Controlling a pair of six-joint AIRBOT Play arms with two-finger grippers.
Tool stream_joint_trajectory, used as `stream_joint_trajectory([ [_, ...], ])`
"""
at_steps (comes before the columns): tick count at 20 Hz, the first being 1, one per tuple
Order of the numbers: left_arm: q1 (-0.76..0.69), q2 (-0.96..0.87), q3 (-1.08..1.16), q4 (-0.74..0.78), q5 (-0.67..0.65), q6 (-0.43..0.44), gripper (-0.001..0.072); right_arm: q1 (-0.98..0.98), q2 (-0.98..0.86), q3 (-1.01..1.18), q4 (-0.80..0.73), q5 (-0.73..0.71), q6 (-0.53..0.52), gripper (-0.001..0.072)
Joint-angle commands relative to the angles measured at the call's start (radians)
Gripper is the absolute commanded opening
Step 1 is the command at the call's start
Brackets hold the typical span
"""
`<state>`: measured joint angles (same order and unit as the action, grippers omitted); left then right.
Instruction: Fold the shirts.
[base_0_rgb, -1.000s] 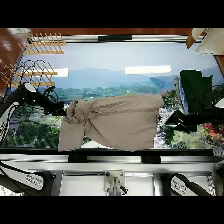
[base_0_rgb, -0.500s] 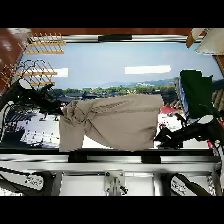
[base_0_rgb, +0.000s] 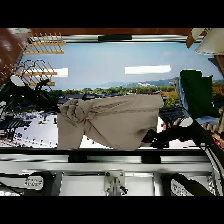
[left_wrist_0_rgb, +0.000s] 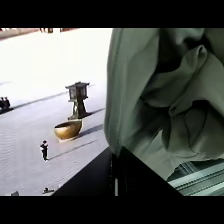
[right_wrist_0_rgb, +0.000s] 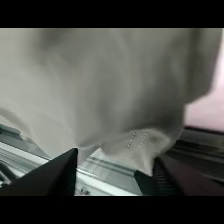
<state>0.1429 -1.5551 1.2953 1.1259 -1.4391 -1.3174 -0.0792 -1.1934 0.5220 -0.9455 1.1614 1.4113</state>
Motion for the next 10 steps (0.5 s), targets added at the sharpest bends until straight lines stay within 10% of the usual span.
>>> stream_joint_trajectory([
  [1,0.000,0.027,0.003,-0.006,-0.006,0.000,0.0031,0.071,0.000,0.000,0.048,-0.049,0.021,0.0208],
  [2,0.000,0.047,0.010,-0.005,-0.006,0.002,0.0030,0.071,0.004,0.011,0.066,-0.037,0.013,0.0083],
  [10,0.001,0.484,0.439,-0.113,0.152,0.048,0.0031,0.070,0.438,0.705,-0.180,-0.119,-0.156,0.0080],
])
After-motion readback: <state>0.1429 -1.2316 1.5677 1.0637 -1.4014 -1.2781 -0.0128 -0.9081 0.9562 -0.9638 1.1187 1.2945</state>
